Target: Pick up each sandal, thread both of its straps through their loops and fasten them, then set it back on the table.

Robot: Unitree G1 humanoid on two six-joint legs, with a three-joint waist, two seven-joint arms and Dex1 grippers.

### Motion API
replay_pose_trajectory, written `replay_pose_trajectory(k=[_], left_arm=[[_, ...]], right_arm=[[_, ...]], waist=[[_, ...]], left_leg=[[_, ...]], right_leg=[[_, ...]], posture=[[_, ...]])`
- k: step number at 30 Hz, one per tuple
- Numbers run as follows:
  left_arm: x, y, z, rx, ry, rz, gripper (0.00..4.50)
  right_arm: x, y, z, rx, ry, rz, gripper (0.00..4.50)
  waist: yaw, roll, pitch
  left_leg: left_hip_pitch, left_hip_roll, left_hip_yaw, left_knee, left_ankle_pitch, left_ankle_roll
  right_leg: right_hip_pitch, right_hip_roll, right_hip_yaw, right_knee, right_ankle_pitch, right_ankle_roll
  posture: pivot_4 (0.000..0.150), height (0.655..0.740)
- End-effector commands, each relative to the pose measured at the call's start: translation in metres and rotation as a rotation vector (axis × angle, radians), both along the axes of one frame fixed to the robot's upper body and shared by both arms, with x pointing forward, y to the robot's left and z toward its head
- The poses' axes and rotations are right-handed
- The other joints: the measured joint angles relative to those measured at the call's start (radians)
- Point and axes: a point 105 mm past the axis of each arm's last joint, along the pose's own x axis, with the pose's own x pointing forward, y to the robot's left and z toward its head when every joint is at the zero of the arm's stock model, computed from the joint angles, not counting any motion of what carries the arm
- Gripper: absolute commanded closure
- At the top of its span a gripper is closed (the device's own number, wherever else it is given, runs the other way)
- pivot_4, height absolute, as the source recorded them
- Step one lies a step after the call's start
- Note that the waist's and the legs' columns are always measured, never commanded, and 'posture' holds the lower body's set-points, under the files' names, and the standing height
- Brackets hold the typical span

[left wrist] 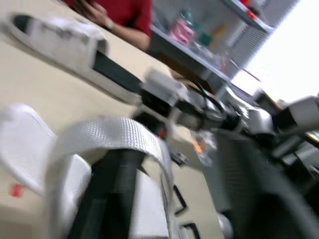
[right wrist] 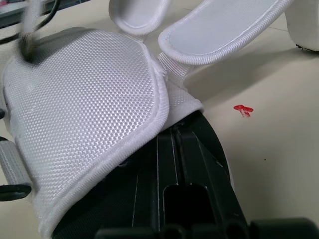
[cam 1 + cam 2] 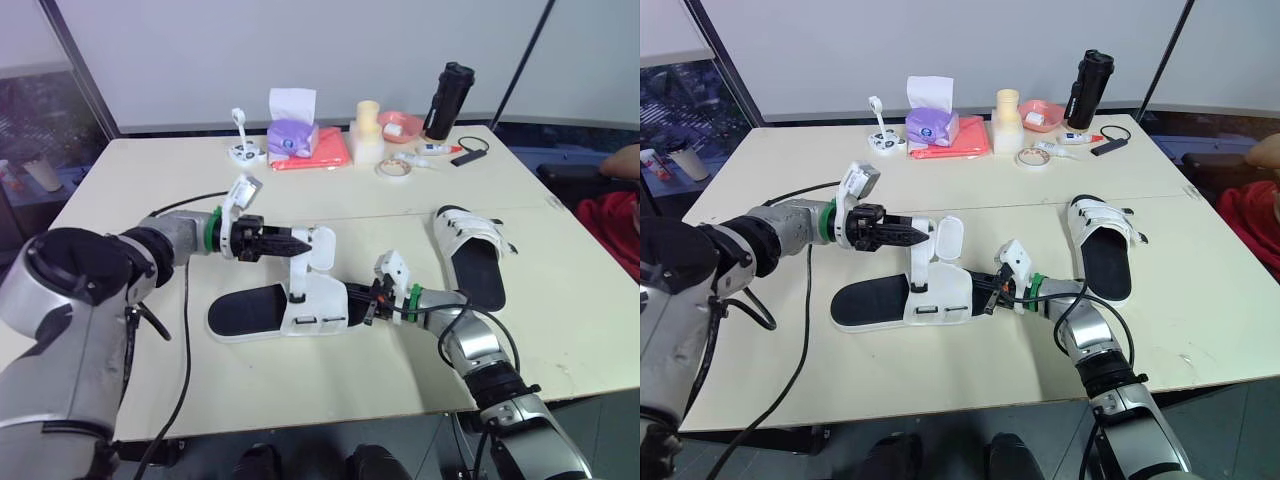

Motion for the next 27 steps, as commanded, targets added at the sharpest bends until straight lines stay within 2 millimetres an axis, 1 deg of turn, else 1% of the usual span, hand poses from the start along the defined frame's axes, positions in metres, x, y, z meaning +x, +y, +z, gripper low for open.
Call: replay_pose_trajectory(k=[1, 4, 7, 8, 10, 11, 14, 15, 18, 20, 21, 23, 25, 27], left_arm=[[0.010, -0.002, 0.018, 0.030, -0.005, 0.083, 0.62], [0.016, 0.003, 0.026, 0.047, 0.014, 0.153, 0.62], [0.019, 0.012, 0.034, -0.010, 0.065, 0.216, 0.62], [0.018, 0.015, 0.033, -0.028, 0.079, 0.223, 0.62], [0.014, 0.021, 0.029, -0.045, 0.104, 0.198, 0.62], [0.008, 0.022, 0.028, -0.055, 0.131, 0.157, 0.62], [-0.002, 0.026, 0.028, -0.063, 0.182, 0.087, 0.62], [-0.004, 0.031, 0.027, -0.059, 0.201, 0.082, 0.62], [-0.006, 0.052, 0.018, -0.047, 0.242, 0.139, 0.62], [-0.006, 0.062, 0.013, -0.046, 0.229, 0.183, 0.62], [-0.003, 0.062, 0.011, -0.043, 0.214, 0.200, 0.62], [0.000, 0.055, 0.008, -0.033, 0.175, 0.194, 0.62], [0.001, 0.046, -0.003, 0.017, 0.079, 0.155, 0.62], [0.003, 0.040, -0.017, 0.072, -0.042, 0.131, 0.62]], right_arm=[[-0.008, -0.007, -0.048, -0.100, 0.153, -0.039, 4.50], [-0.006, -0.005, -0.048, -0.095, 0.153, -0.042, 4.50], [-0.006, -0.004, -0.049, -0.089, 0.154, -0.045, 4.50], [-0.006, -0.004, -0.049, -0.087, 0.155, -0.046, 4.50], [-0.007, -0.004, -0.051, -0.085, 0.160, -0.045, 4.50], [-0.009, -0.004, -0.052, -0.087, 0.165, -0.040, 4.50], [-0.010, -0.003, -0.054, -0.092, 0.171, -0.030, 4.50], [-0.010, -0.004, -0.054, -0.093, 0.172, -0.030, 4.50], [-0.009, -0.005, -0.055, -0.095, 0.173, -0.033, 4.50], [-0.009, -0.004, -0.055, -0.095, 0.174, -0.032, 4.50], [-0.009, -0.004, -0.056, -0.096, 0.176, -0.029, 4.50], [-0.010, -0.003, -0.057, -0.098, 0.180, -0.025, 4.50], [-0.010, -0.001, -0.057, -0.097, 0.180, -0.022, 4.50], [-0.009, -0.001, -0.056, -0.095, 0.178, -0.023, 4.50]], waist=[[0.000, 0.000, 0.000], [-0.003, 0.000, 0.000], [-0.009, 0.000, 0.000], [-0.011, 0.000, 0.000], [-0.012, 0.000, 0.000], [-0.012, 0.000, 0.000], [-0.011, 0.000, 0.000], [-0.011, 0.000, 0.000], [-0.019, 0.000, 0.000], [-0.024, 0.000, 0.000], [-0.024, 0.000, 0.000], [-0.022, -0.002, -0.001], [-0.018, -0.006, -0.003], [-0.012, -0.006, -0.003]], left_leg=[[0.000, 0.000, 0.000, 0.000, 0.000, 0.000], [0.000, 0.000, 0.000, 0.000, 0.000, 0.000], [0.001, 0.000, 0.000, -0.001, 0.000, 0.000], [0.001, 0.000, 0.000, -0.001, 0.000, 0.000], [0.001, 0.000, 0.000, -0.001, 0.000, 0.000], [0.001, 0.000, 0.000, -0.001, 0.000, 0.000], [0.001, 0.000, 0.000, -0.001, 0.000, 0.000], [0.001, 0.000, 0.000, -0.001, 0.000, 0.000], [0.001, 0.000, 0.000, -0.002, 0.000, 0.000], [0.002, 0.000, 0.000, -0.003, 0.000, 0.000], [0.002, 0.000, 0.000, -0.004, 0.000, 0.000], [0.002, 0.001, 0.000, -0.003, 0.000, 0.000], [0.002, 0.001, -0.001, -0.003, 0.000, 0.000], [0.005, 0.001, -0.001, -0.002, 0.000, 0.000]], right_leg=[[0.000, 0.000, 0.000, 0.000, 0.000, 0.000], [0.000, 0.000, 0.000, 0.000, 0.000, 0.000], [0.000, 0.001, 0.000, 0.000, 0.000, 0.000], [0.000, 0.001, 0.000, 0.000, 0.000, 0.000], [0.000, 0.001, 0.000, 0.000, 0.000, 0.000], [0.000, 0.001, 0.000, 0.000, 0.000, 0.000], [0.000, 0.001, 0.000, 0.000, 0.000, 0.000], [0.000, 0.001, -0.001, 0.000, 0.000, 0.000], [0.000, 0.001, 0.000, 0.000, 0.000, 0.000], [0.000, 0.001, -0.001, 0.000, 0.000, 0.000], [0.000, 0.000, -0.001, 0.000, 0.000, 0.000], [0.000, 0.000, -0.001, 0.000, 0.000, 0.000], [0.001, 0.000, -0.002, 0.000, 0.000, 0.000], [0.005, -0.001, -0.003, -0.001, 0.000, 0.000]], posture=[[0.150, 0.7400], [0.150, 0.7400], [0.150, 0.7400], [0.150, 0.7400], [0.150, 0.7400], [0.150, 0.7400], [0.150, 0.7400], [0.150, 0.7400], [0.150, 0.7400], [0.150, 0.7400], [0.150, 0.7400], [0.150, 0.7400], [0.150, 0.7400], [0.150, 0.7400]])
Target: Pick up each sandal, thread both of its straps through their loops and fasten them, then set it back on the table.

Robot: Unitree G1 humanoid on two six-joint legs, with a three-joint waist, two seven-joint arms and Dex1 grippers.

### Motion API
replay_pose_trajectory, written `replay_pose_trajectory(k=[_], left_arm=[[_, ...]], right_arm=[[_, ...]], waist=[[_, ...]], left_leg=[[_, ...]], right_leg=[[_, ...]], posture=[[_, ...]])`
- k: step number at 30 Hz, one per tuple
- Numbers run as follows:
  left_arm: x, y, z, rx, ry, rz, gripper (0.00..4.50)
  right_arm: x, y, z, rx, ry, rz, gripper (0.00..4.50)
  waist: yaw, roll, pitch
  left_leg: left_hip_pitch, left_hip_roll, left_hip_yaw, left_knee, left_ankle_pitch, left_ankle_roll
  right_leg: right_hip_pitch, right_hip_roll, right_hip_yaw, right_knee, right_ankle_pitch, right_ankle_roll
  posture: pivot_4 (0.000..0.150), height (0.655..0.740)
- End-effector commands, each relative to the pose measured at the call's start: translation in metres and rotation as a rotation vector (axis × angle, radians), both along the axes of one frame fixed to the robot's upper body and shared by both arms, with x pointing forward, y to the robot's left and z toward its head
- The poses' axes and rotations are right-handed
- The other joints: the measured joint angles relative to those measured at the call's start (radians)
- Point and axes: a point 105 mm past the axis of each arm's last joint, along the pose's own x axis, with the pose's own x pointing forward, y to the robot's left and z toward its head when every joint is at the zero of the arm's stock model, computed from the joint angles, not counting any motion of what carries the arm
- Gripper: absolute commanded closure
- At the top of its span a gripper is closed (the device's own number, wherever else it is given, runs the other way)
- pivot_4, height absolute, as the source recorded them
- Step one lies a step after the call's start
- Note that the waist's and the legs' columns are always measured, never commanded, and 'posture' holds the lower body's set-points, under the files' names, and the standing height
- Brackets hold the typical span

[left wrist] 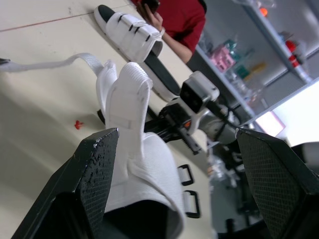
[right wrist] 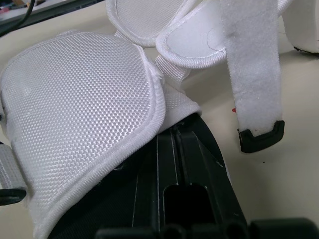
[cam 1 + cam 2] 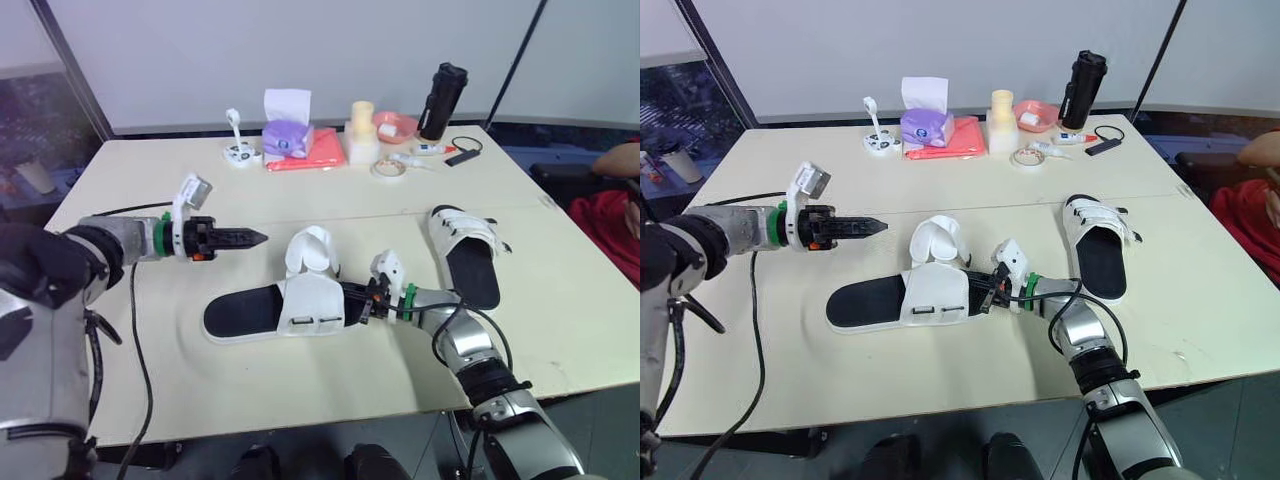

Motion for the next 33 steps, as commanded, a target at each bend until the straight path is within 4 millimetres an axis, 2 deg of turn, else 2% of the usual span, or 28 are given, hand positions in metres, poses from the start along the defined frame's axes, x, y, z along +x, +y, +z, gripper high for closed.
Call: replay_pose_trajectory(k=[1, 3, 6, 8, 11, 15, 20, 23, 24, 29, 33], left_arm=[[0.002, -0.012, -0.016, 0.080, -0.215, -0.055, 0.85], [0.004, -0.018, -0.023, 0.109, -0.313, -0.065, 1.47], [0.006, -0.029, -0.032, 0.151, -0.411, -0.068, 2.98], [0.010, -0.036, -0.036, 0.168, -0.458, -0.049, 2.98], [0.018, -0.043, -0.029, 0.147, -0.505, 0.013, 2.98], [0.022, -0.042, -0.027, 0.164, -0.552, 0.045, 2.98], [0.021, -0.041, -0.035, 0.221, -0.632, 0.051, 2.98], [0.023, -0.040, -0.035, 0.211, -0.650, 0.073, 3.89], [0.023, -0.040, -0.035, 0.210, -0.649, 0.078, 4.42], [0.023, -0.037, -0.041, 0.228, -0.635, 0.087, 4.47], [0.024, -0.039, -0.030, 0.149, -0.624, 0.112, 4.47]], right_arm=[[-0.012, -0.006, -0.050, -0.111, 0.167, -0.032, 4.50], [-0.011, -0.007, -0.050, -0.111, 0.166, -0.035, 4.50], [-0.012, -0.009, -0.050, -0.110, 0.166, -0.042, 4.50], [-0.012, -0.009, -0.051, -0.108, 0.166, -0.048, 4.50], [-0.013, -0.009, -0.052, -0.105, 0.169, -0.055, 4.50], [-0.014, -0.009, -0.053, -0.099, 0.172, -0.063, 4.50], [-0.015, -0.009, -0.055, -0.097, 0.177, -0.067, 4.50], [-0.014, -0.009, -0.054, -0.097, 0.176, -0.069, 4.50], [-0.014, -0.009, -0.054, -0.098, 0.176, -0.069, 4.50], [-0.014, -0.009, -0.054, -0.099, 0.175, -0.066, 4.50], [-0.013, -0.008, -0.054, -0.098, 0.174, -0.066, 4.50]], waist=[[0.001, 0.000, 0.000], [0.002, 0.000, 0.000], [0.005, 0.000, 0.000], [0.010, 0.000, -0.001], [0.013, -0.001, -0.001], [0.013, -0.001, -0.001], [0.013, -0.001, -0.001], [0.013, -0.001, -0.001], [0.013, -0.001, -0.001], [0.013, -0.001, -0.001], [0.013, -0.001, -0.001]], left_leg=[[0.003, 0.000, 0.001, -0.001, 0.000, 0.000], [0.009, 0.001, 0.002, -0.005, 0.000, 0.000], [0.009, 0.002, 0.002, -0.007, 0.000, 0.000], [0.010, 0.002, 0.002, -0.007, 0.000, 0.000], [0.012, 0.002, 0.005, -0.007, 0.000, 0.000], [0.012, 0.002, 0.006, -0.007, 0.000, 0.000], [0.012, 0.002, 0.006, -0.007, 0.000, 0.000], [0.012, 0.002, 0.006, -0.007, 0.000, 0.000], [0.012, 0.002, 0.006, -0.007, 0.000, 0.000], [0.012, 0.002, 0.006, -0.007, 0.000, 0.000], [0.012, 0.002, 0.006, -0.007, 0.000, 0.000]], right_leg=[[0.002, -0.001, 0.000, 0.000, 0.000, 0.000], [0.004, -0.001, 0.000, -0.001, 0.000, 0.000], [0.004, -0.001, 0.000, -0.001, 0.000, 0.000], [0.004, -0.001, 0.000, -0.001, 0.000, 0.000], [0.005, -0.001, 0.001, -0.001, 0.000, 0.000], [0.005, 0.000, 0.001, -0.001, 0.000, 0.000], [0.005, 0.000, 0.000, -0.001, 0.000, 0.000], [0.005, 0.000, 0.000, -0.001, 0.000, 0.000], [0.005, 0.000, 0.000, -0.001, 0.000, 0.000], [0.005, 0.000, 0.000, -0.001, 0.000, 0.000], [0.005, 0.000, 0.001, -0.002, 0.000, 0.000]], posture=[[0.150, 0.7400], [0.150, 0.7400], [0.150, 0.7400], [0.150, 0.7400], [0.150, 0.7400], [0.150, 0.7400], [0.150, 0.7400], [0.150, 0.7400], [0.150, 0.7400], [0.150, 0.7400], [0.150, 0.7400]])
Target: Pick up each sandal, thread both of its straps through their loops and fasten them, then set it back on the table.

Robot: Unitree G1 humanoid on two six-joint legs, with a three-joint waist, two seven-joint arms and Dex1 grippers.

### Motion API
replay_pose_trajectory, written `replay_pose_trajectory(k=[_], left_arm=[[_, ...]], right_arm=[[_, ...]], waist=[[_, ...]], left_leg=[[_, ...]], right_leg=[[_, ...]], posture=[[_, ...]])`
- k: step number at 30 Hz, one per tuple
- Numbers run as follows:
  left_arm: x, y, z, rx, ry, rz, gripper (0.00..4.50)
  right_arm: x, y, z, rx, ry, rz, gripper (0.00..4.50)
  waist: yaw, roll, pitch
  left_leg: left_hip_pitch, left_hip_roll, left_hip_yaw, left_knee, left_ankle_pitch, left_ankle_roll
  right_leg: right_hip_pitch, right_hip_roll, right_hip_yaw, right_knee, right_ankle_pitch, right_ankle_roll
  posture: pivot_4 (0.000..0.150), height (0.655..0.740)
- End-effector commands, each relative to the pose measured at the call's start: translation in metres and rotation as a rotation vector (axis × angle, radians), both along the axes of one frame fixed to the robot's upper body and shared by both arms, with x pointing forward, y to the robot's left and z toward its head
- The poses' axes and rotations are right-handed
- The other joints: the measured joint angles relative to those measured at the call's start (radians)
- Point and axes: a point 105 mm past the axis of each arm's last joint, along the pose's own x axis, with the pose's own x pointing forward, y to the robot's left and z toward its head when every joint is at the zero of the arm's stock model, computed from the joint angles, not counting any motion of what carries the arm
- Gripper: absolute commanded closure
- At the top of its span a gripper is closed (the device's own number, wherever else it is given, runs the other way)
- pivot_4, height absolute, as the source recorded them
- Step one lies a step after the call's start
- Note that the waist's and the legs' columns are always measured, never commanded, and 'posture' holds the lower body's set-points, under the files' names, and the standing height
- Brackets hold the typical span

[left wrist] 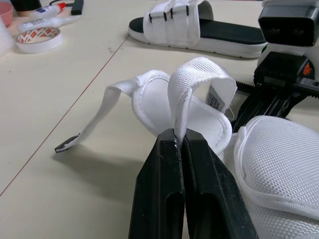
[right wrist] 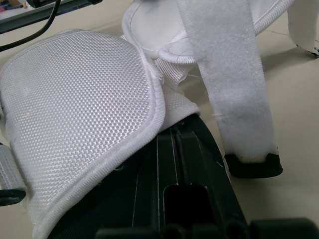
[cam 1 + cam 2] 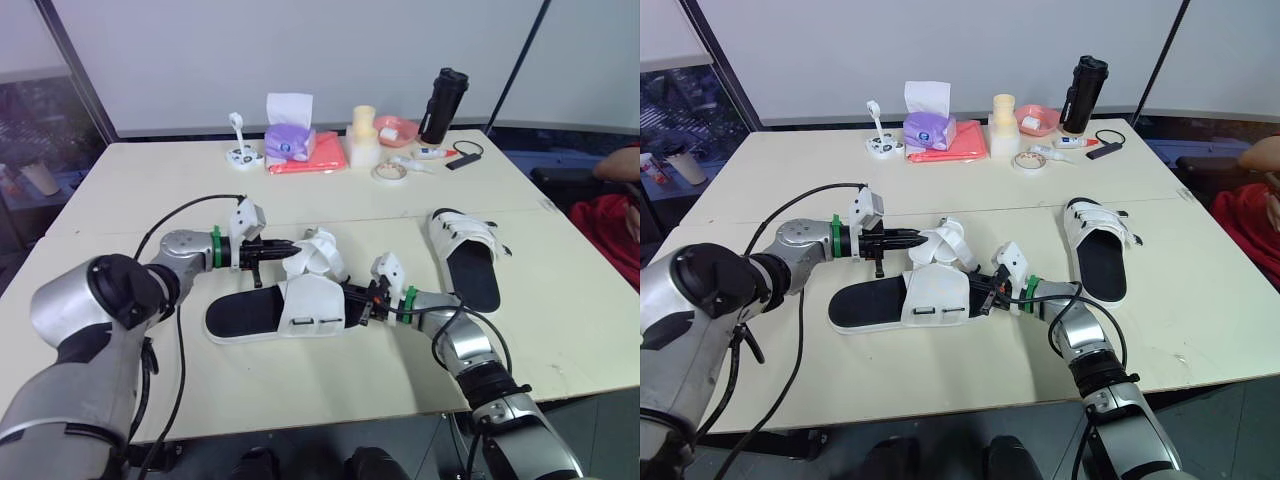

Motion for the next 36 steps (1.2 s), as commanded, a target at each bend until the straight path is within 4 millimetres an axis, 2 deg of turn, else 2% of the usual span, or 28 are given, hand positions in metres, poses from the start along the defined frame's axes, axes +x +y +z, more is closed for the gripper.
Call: replay_pose_trajectory(k=[1, 3, 5, 6, 8, 10, 16, 23, 26, 30, 36], left_arm=[[0.004, -0.002, 0.023, -0.163, 0.060, 0.008, 4.47], [0.008, 0.003, 0.040, -0.310, 0.249, 0.037, 4.47], [0.003, 0.013, 0.039, -0.437, 0.588, 0.066, 4.47], [0.001, 0.017, 0.036, -0.474, 0.697, 0.089, 4.47], [-0.008, 0.024, 0.012, -0.498, 0.921, 0.162, 4.47], [-0.013, 0.027, -0.001, -0.514, 1.065, 0.220, 4.47], [-0.018, 0.032, -0.009, -0.629, 1.300, 0.341, 4.47], [-0.016, 0.048, -0.043, -0.742, 1.431, 0.584, 4.47], [-0.017, 0.051, -0.055, -0.787, 1.470, 0.632, 4.47], [-0.013, 0.052, -0.054, -0.815, 1.445, 0.644, 4.47], [-0.005, 0.053, -0.036, -0.811, 1.337, 0.591, 4.47]], right_arm=[[-0.011, -0.007, -0.051, -0.103, 0.169, -0.048, 4.50], [-0.011, -0.007, -0.051, -0.103, 0.168, -0.049, 4.50], [-0.011, -0.007, -0.051, -0.103, 0.168, -0.049, 4.50], [-0.011, -0.007, -0.051, -0.104, 0.169, -0.050, 4.50], [-0.012, -0.008, -0.052, -0.107, 0.170, -0.049, 4.50], [-0.012, -0.008, -0.052, -0.109, 0.171, -0.048, 4.50], [-0.014, -0.009, -0.054, -0.112, 0.177, -0.046, 4.50], [-0.015, -0.008, -0.056, -0.109, 0.184, -0.048, 4.50], [-0.015, -0.008, -0.056, -0.108, 0.184, -0.050, 4.50], [-0.015, -0.009, -0.057, -0.109, 0.185, -0.052, 4.50], [-0.015, -0.009, -0.057, -0.112, 0.186, -0.053, 4.50]], waist=[[0.000, 0.000, 0.000], [-0.001, 0.000, 0.000], [-0.007, 0.000, 0.001], [-0.013, 0.000, 0.001], [-0.022, 0.000, 0.000], [-0.023, 0.000, 0.000], [-0.023, 0.000, 0.000], [-0.022, -0.001, 0.000], [-0.021, -0.002, -0.002], [-0.020, -0.002, -0.004], [-0.017, -0.002, -0.006]], left_leg=[[0.000, 0.000, 0.000, 0.000, 0.000, 0.000], [0.000, 0.000, 0.000, 0.000, 0.000, 0.000], [0.000, 0.000, 0.000, 0.000, 0.000, 0.000], [-0.001, 0.000, 0.000, -0.001, 0.000, 0.000], [0.000, 0.000, -0.001, -0.003, 0.000, 0.000], [0.000, 0.000, -0.002, -0.004, 0.000, 0.000], [0.000, 0.000, -0.005, -0.004, 0.000, 0.000], [0.001, 0.001, -0.005, -0.004, 0.000, 0.000], [0.001, 0.003, -0.005, -0.004, 0.000, 0.000], [0.002, 0.001, -0.005, -0.004, 0.000, 0.000], [0.002, 0.001, -0.005, -0.004, 0.000, 0.000]], right_leg=[[0.000, 0.000, 0.000, 0.000, 0.000, 0.000], [0.000, 0.000, 0.000, 0.000, 0.000, 0.000], [0.000, 0.001, 0.000, 0.000, 0.000, 0.000], [-0.001, 0.001, 0.000, 0.000, 0.000, 0.000], [-0.001, 0.001, 0.000, 0.000, -0.001, 0.001], [-0.001, 0.001, 0.000, 0.000, -0.001, 0.001], [0.000, 0.000, -0.001, -0.001, -0.001, 0.001], [0.000, -0.001, -0.001, -0.001, -0.001, 0.001], [0.000, -0.001, -0.001, -0.001, -0.001, 0.001], [0.000, -0.001, -0.001, -0.001, -0.001, 0.001], [0.001, -0.001, -0.001, -0.001, -0.001, 0.001]], posture=[[0.150, 0.7400], [0.150, 0.7400], [0.150, 0.7400], [0.150, 0.7400], [0.150, 0.7400], [0.150, 0.7400], [0.150, 0.7400], [0.150, 0.7400], [0.150, 0.7400], [0.150, 0.7400], [0.150, 0.7400]])
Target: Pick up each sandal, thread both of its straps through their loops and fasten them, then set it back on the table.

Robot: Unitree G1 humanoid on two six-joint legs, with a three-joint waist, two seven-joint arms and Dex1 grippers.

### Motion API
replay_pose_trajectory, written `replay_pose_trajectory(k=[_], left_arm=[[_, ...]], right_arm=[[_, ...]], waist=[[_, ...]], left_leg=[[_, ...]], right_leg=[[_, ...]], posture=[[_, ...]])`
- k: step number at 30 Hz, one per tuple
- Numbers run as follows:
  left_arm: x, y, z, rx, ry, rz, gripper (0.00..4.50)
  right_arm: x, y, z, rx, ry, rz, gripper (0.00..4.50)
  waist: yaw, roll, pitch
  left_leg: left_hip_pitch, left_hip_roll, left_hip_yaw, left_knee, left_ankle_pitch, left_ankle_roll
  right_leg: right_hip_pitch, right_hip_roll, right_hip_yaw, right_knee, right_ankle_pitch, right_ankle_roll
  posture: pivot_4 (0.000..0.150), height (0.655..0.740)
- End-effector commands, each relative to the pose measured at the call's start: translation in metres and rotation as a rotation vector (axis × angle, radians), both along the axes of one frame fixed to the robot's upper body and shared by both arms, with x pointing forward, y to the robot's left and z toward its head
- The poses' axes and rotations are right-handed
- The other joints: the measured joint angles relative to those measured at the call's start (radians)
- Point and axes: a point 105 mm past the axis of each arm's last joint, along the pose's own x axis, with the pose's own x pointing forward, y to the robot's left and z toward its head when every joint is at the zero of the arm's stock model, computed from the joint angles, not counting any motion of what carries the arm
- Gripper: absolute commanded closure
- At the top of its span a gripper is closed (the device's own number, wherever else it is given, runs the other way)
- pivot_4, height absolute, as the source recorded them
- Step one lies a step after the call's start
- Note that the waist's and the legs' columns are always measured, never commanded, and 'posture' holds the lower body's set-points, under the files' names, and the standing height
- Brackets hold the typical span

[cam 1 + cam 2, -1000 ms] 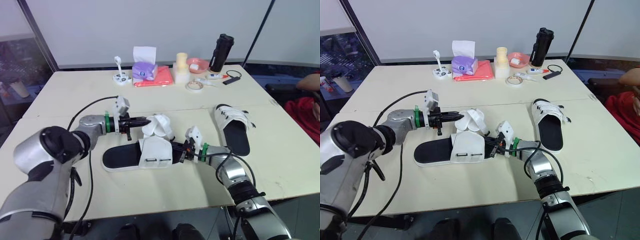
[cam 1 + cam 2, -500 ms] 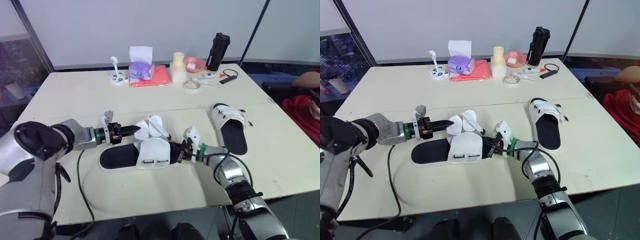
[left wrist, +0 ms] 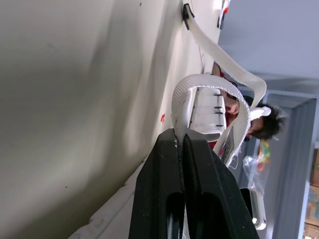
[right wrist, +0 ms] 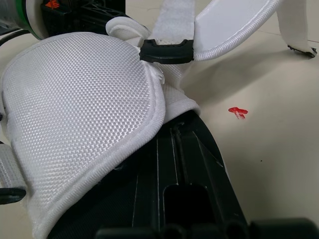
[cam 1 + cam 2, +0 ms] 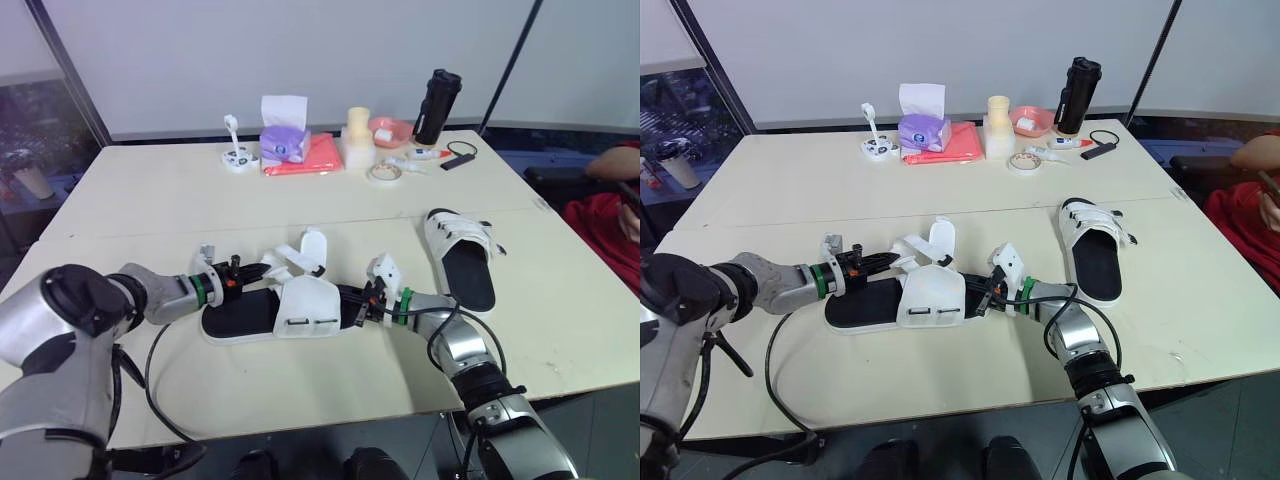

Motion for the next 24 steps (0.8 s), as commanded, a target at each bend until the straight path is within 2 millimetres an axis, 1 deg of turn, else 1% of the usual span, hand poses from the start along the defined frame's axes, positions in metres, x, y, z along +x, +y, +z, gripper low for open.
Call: replay_pose_trajectory(k=[1, 6, 8, 10, 13, 16, 18, 19, 20, 24], left_arm=[[0.007, 0.008, 0.017, 0.021, -0.093, 0.018, 4.47], [0.019, 0.034, 0.028, 0.051, -0.155, 0.160, 4.47], [0.025, 0.036, 0.039, 0.061, -0.232, 0.177, 4.47], [0.029, 0.032, 0.047, 0.067, -0.285, 0.168, 4.47], [0.032, 0.023, 0.049, 0.089, -0.324, 0.143, 3.60], [0.034, 0.018, 0.049, 0.084, -0.328, 0.144, 2.10], [0.035, 0.017, 0.047, 0.101, -0.333, 0.145, 1.00], [0.036, 0.017, 0.046, 0.115, -0.335, 0.152, 0.56], [0.037, 0.017, 0.045, 0.132, -0.347, 0.150, 0.02], [0.034, 0.019, 0.051, 0.130, -0.368, 0.114, 0.02]], right_arm=[[-0.014, -0.014, -0.054, -0.118, 0.182, -0.047, 4.50], [-0.014, -0.014, -0.055, -0.121, 0.181, -0.046, 4.50], [-0.014, -0.014, -0.055, -0.121, 0.180, -0.045, 4.50], [-0.013, -0.013, -0.055, -0.122, 0.180, -0.043, 4.50], [-0.013, -0.014, -0.055, -0.123, 0.179, -0.044, 4.50], [-0.014, -0.014, -0.055, -0.124, 0.179, -0.046, 4.50], [-0.014, -0.014, -0.055, -0.124, 0.180, -0.047, 4.50], [-0.014, -0.014, -0.056, -0.125, 0.180, -0.047, 4.50], [-0.014, -0.014, -0.056, -0.125, 0.181, -0.048, 4.50], [-0.014, -0.015, -0.056, -0.124, 0.182, -0.052, 4.50]], waist=[[0.000, 0.000, 0.000], [-0.005, 0.000, 0.000], [-0.006, 0.000, 0.000], [-0.007, 0.000, 0.000], [-0.006, -0.001, 0.000], [-0.004, 0.000, 0.000], [-0.004, -0.001, 0.000], [-0.004, -0.001, 0.000], [-0.005, -0.001, 0.000], [-0.005, -0.001, 0.000]], left_leg=[[0.000, 0.000, 0.000, 0.000, 0.000, 0.000], [0.000, 0.000, 0.000, 0.000, 0.000, 0.000], [0.000, 0.000, 0.000, -0.001, 0.000, 0.000], [0.000, 0.000, 0.000, -0.001, 0.000, 0.000], [0.000, 0.001, 0.000, -0.001, 0.000, 0.000], [0.000, 0.000, 0.001, -0.001, 0.000, 0.000], [0.000, 0.000, 0.001, -0.001, 0.000, 0.000], [0.000, 0.000, 0.001, -0.001, 0.000, 0.000], [0.000, 0.000, 0.001, -0.001, 0.000, 0.000], [0.000, 0.000, 0.001, -0.001, 0.000, 0.000]], right_leg=[[0.000, 0.000, 0.000, 0.000, 0.000, 0.000], [0.000, 0.000, 0.000, -0.001, 0.000, 0.000], [-0.001, 0.000, 0.000, -0.001, 0.000, 0.000], [-0.001, 0.000, 0.000, -0.001, 0.000, 0.000], [-0.001, 0.001, 0.000, -0.001, 0.000, 0.000], [0.000, 0.000, 0.000, -0.002, 0.000, 0.000], [0.000, 0.000, 0.000, -0.002, 0.000, 0.000], [0.000, 0.000, 0.000, -0.002, 0.000, 0.000], [0.000, 0.000, 0.000, -0.003, 0.000, 0.000], [0.000, 0.000, 0.000, -0.003, 0.000, 0.000]], posture=[[0.150, 0.7400], [0.150, 0.7400], [0.150, 0.7400], [0.150, 0.7400], [0.150, 0.7400], [0.150, 0.7400], [0.150, 0.7400], [0.150, 0.7400], [0.150, 0.7400], [0.150, 0.7400]])
